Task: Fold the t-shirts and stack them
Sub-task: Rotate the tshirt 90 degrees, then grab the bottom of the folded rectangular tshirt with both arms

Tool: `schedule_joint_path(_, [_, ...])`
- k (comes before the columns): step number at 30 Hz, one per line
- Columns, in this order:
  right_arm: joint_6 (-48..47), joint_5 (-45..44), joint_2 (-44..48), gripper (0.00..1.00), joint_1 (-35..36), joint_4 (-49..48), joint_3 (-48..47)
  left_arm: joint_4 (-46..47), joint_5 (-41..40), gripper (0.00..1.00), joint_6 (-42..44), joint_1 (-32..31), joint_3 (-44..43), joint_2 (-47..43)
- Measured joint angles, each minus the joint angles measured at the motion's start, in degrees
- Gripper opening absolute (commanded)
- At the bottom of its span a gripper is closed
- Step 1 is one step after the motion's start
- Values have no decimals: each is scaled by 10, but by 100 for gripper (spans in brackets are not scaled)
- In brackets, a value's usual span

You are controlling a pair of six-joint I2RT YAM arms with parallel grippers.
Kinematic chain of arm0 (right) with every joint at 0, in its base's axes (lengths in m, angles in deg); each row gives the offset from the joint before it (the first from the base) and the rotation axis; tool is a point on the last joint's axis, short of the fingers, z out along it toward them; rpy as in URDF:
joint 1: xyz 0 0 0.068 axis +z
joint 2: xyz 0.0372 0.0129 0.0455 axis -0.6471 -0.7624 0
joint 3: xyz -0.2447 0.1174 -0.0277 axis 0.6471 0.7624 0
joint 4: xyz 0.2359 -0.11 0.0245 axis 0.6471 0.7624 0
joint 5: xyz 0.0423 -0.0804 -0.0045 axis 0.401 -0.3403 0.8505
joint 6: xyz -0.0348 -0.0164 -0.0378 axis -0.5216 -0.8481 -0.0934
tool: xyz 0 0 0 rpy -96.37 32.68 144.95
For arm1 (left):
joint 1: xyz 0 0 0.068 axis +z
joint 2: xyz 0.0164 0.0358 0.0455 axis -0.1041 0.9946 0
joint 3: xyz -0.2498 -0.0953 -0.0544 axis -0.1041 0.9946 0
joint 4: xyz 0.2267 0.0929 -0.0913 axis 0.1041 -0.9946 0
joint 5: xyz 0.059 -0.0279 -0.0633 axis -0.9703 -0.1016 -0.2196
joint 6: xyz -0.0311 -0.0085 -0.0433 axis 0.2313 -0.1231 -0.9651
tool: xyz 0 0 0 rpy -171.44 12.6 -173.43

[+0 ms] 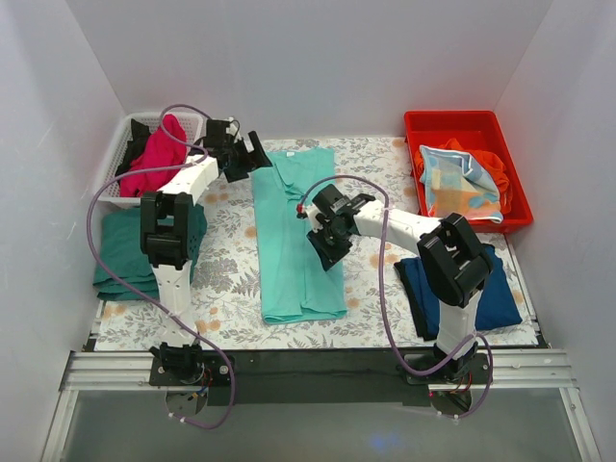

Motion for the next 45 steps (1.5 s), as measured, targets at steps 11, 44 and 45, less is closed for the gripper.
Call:
schedule_joint_path(11, [8, -37, -7, 30, 6, -8, -118, 1, 36, 91, -35, -36, 0, 29])
schedule_joint_path(44, [62, -131, -64, 55, -77, -6, -214, 13, -13, 92, -26, -30, -224, 207])
schedule_joint_path(45, [63, -131, -64, 56, -76, -7, -212, 11, -12, 92, -21, -28, -208, 196])
